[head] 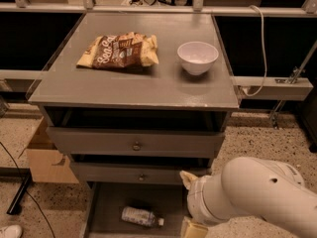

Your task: Pick blue plastic bottle from bottom drawer and place on counter

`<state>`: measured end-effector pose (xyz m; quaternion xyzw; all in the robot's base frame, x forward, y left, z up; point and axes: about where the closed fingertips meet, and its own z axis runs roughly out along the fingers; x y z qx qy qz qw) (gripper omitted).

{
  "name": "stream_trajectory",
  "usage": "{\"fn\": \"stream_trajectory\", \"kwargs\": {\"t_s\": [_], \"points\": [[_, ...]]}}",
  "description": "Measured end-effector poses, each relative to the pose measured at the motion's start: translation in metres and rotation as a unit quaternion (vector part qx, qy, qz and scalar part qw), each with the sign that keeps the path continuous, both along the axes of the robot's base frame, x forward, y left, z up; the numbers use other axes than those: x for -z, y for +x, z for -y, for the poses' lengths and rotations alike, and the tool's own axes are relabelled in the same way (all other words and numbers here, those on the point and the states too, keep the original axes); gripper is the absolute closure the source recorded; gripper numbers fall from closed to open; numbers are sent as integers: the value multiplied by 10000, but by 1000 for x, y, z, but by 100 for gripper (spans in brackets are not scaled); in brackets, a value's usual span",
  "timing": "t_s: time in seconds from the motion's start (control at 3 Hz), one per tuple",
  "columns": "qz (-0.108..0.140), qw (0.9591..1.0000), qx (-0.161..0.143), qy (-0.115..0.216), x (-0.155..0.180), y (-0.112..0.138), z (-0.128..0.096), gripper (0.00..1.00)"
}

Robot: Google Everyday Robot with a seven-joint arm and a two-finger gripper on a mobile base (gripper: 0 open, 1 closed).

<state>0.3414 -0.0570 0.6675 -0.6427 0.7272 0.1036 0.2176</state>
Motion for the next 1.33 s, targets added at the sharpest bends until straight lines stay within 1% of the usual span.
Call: {"fn": "stream_trajectory", "kwargs": {"t_s": [0.33, 0.67, 1.0, 1.33], "points": [[11, 9999, 32, -118, 20, 2, -7, 0], [73, 9982, 364, -465, 55, 20, -18, 0], [80, 9983, 350, -466, 55, 20, -18, 0], [-46, 9990, 180, -417, 71, 12, -33, 0]]}}
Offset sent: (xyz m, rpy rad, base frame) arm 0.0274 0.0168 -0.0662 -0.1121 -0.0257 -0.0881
